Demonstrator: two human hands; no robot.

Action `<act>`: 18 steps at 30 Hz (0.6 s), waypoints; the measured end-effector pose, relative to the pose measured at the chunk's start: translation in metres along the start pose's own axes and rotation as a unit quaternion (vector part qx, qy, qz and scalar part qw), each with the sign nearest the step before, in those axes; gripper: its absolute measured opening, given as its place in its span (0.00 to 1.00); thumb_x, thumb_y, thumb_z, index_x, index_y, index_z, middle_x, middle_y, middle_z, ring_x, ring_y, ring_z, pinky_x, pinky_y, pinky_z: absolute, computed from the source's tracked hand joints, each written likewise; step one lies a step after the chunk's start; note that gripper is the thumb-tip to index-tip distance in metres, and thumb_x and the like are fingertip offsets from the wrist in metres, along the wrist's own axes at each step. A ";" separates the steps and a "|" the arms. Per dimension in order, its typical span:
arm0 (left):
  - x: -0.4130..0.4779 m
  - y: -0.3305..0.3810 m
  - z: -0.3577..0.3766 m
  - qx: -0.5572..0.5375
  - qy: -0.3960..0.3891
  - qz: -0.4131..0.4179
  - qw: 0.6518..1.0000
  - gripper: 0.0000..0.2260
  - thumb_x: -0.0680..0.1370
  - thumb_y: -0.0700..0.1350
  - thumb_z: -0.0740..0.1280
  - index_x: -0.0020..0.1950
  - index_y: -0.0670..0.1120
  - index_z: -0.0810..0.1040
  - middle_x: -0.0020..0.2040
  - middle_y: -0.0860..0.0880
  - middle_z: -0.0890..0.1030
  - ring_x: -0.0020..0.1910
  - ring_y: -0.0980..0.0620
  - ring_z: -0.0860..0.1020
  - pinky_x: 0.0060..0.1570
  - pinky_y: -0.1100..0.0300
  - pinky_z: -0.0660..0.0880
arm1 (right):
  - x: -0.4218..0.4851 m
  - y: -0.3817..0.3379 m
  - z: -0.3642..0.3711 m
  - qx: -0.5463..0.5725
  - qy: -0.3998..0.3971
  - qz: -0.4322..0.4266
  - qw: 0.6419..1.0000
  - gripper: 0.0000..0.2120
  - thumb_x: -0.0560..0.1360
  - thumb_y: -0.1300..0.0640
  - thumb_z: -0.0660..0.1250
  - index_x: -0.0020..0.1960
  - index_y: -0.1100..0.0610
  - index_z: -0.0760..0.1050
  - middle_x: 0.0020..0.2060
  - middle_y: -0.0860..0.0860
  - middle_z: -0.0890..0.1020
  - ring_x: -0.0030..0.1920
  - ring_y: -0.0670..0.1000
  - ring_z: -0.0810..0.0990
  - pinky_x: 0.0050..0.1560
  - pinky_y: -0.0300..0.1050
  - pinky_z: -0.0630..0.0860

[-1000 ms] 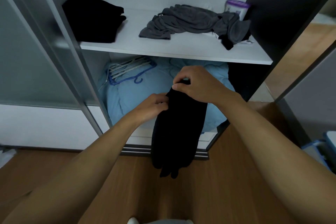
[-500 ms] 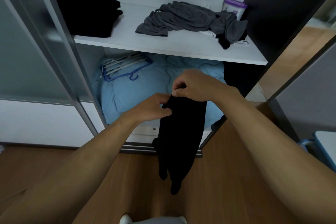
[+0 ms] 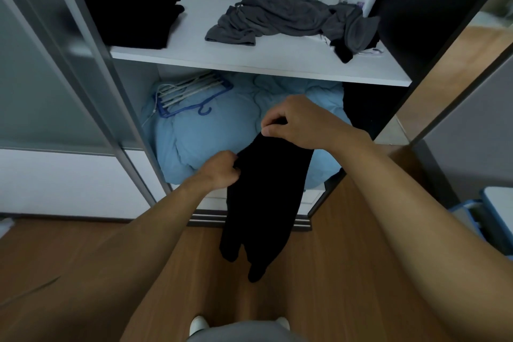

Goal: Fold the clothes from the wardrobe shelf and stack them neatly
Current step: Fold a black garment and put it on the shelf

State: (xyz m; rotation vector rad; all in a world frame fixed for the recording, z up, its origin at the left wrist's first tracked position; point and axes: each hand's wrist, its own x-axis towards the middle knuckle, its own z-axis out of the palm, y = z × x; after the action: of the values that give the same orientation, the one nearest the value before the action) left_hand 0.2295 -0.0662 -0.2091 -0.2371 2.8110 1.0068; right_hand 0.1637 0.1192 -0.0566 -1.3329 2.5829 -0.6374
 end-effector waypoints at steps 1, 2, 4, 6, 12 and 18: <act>0.000 -0.004 -0.003 -0.002 0.021 -0.010 1.000 0.15 0.74 0.32 0.61 0.29 0.46 0.69 0.32 0.46 0.75 0.34 0.48 0.75 0.35 0.61 0.69 | -0.002 0.002 0.001 -0.001 -0.018 0.009 1.000 0.07 0.78 0.55 0.69 0.52 0.55 0.85 0.46 0.44 0.85 0.48 0.43 0.81 0.54 0.40 0.77; 0.000 -0.008 -0.005 -0.015 0.038 -0.018 0.999 0.14 0.74 0.31 0.61 0.30 0.44 0.72 0.33 0.45 0.77 0.36 0.48 0.76 0.37 0.62 0.70 | -0.005 0.004 0.002 -0.004 -0.044 0.021 0.999 0.08 0.78 0.54 0.69 0.54 0.53 0.85 0.47 0.44 0.85 0.48 0.43 0.81 0.53 0.38 0.76; 0.000 -0.014 -0.009 -0.060 0.058 -0.027 0.996 0.12 0.73 0.30 0.61 0.32 0.41 0.76 0.31 0.48 0.77 0.33 0.52 0.75 0.34 0.65 0.70 | -0.008 0.007 0.004 -0.012 -0.099 0.044 0.994 0.10 0.77 0.51 0.71 0.57 0.50 0.84 0.50 0.43 0.85 0.49 0.42 0.81 0.53 0.37 0.76; 0.002 -0.015 -0.011 -0.120 0.062 -0.037 0.990 0.10 0.74 0.31 0.62 0.34 0.36 0.78 0.29 0.49 0.75 0.30 0.54 0.73 0.30 0.66 0.68 | -0.008 0.009 0.005 -0.025 -0.117 0.054 0.991 0.12 0.76 0.49 0.72 0.57 0.48 0.84 0.50 0.42 0.85 0.49 0.42 0.81 0.54 0.39 0.76; -0.003 -0.006 -0.018 -0.322 0.051 -0.022 0.945 0.21 0.72 0.26 0.58 0.35 0.46 0.84 0.36 0.44 0.82 0.35 0.51 0.79 0.40 0.61 0.75 | -0.006 0.013 0.007 -0.021 -0.067 0.057 0.996 0.09 0.78 0.50 0.68 0.50 0.53 0.85 0.42 0.46 0.84 0.42 0.45 0.80 0.47 0.45 0.77; -0.015 0.022 -0.026 -0.374 -0.078 0.034 0.923 0.11 0.64 0.41 0.63 0.23 0.53 0.69 0.27 0.54 0.69 0.28 0.56 0.67 0.33 0.58 0.59 | -0.003 0.015 0.007 0.056 0.017 0.089 0.994 0.14 0.70 0.56 0.69 0.28 0.56 0.71 0.24 0.47 0.70 0.26 0.44 0.67 0.33 0.43 0.64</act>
State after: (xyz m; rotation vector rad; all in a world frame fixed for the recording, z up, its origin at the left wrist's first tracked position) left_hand 0.2375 -0.0646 -0.1735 -0.1248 2.1759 1.9776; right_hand 0.1565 0.1268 -0.0700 -1.0526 2.6112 -0.7645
